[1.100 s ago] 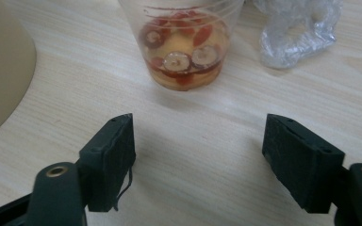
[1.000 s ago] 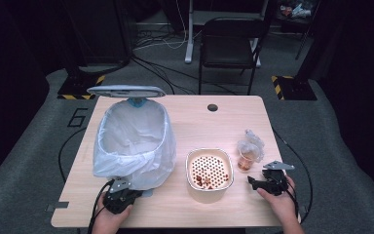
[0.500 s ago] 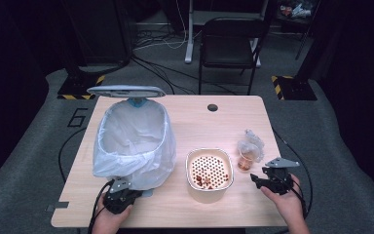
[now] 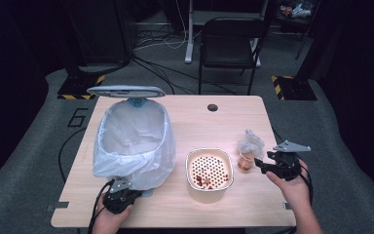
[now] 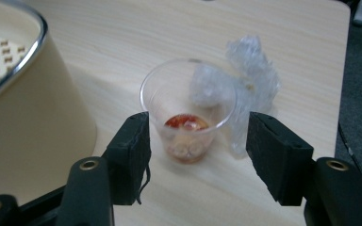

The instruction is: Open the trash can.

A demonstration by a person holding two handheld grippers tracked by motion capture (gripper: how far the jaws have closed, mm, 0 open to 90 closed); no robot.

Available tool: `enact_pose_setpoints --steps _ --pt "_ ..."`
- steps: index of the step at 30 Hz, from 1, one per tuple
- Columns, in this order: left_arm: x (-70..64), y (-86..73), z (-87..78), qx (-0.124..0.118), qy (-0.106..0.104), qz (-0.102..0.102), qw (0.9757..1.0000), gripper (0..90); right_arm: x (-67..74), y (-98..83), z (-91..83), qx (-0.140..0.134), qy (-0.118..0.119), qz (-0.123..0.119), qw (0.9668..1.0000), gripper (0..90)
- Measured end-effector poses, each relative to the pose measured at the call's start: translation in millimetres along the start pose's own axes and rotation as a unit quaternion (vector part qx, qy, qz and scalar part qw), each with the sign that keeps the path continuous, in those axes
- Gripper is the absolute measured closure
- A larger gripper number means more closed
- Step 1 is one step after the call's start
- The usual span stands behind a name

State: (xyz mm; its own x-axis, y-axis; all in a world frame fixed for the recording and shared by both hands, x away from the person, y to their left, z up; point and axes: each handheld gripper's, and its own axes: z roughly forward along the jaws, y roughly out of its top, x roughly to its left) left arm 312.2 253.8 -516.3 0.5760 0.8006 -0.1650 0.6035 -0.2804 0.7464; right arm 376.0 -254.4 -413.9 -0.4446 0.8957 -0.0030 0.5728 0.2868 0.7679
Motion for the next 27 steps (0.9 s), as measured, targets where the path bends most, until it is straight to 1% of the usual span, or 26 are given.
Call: enact_pose_setpoints --steps 4,8,10,13,14,16,18,19,21,24,26,27 --pt "0.4 0.1 -0.2 0.001 -0.002 0.000 1.0000 90.0 -6.8 12.2 4.4 -0.005 -0.004 0.002 1.0000 40.8" --pt "0.0 -0.1 0.0 0.000 0.000 0.000 1.0000 90.0 -14.2 20.4 15.6 0.004 -0.011 0.008 0.9999 43.4" --pt "0.1 -0.1 0.0 0.000 -0.001 -0.001 1.0000 90.0 -17.5 23.4 21.0 0.009 -0.016 0.011 0.9998 45.1" --pt "0.6 0.1 -0.2 0.001 -0.002 0.000 1.0000 90.0 -22.5 27.2 27.7 0.012 -0.024 0.009 0.9996 46.9" --pt "0.7 0.1 -0.3 0.002 -0.002 0.000 1.0000 90.0 -23.8 28.6 29.8 0.012 -0.025 0.013 0.9995 47.5" --pt "0.7 0.1 -0.3 0.002 -0.002 0.000 1.0000 90.0 -27.8 31.6 33.3 0.014 -0.028 0.011 0.9994 48.1" --pt "0.3 0.1 -0.2 0.001 -0.001 0.000 1.0000 90.0 -30.7 34.7 37.2 0.014 -0.027 0.017 0.9994 48.1" --pt "0.1 0.0 0.0 0.000 0.000 0.000 1.0000 90.0 -33.2 36.0 39.3 0.016 -0.027 0.013 0.9994 48.1" --pt "-0.1 -0.1 0.0 0.000 0.000 0.000 1.0000 90.0 -35.6 38.6 44.2 0.019 -0.031 0.019 0.9992 48.5" --pt "-0.2 -0.1 0.0 0.000 0.000 0.000 1.0000 90.0 -39.4 40.7 51.7 0.026 -0.040 0.017 0.9987 51.1" --pt "-0.1 -0.1 0.0 0.000 0.000 0.000 1.0000 90.0 -40.8 41.1 56.8 0.032 -0.042 0.022 0.9984 52.7" --pt "-0.2 -0.3 0.3 -0.002 0.000 -0.001 1.0000 90.0 -42.3 40.9 59.0 0.035 -0.041 0.018 0.9984 54.0"
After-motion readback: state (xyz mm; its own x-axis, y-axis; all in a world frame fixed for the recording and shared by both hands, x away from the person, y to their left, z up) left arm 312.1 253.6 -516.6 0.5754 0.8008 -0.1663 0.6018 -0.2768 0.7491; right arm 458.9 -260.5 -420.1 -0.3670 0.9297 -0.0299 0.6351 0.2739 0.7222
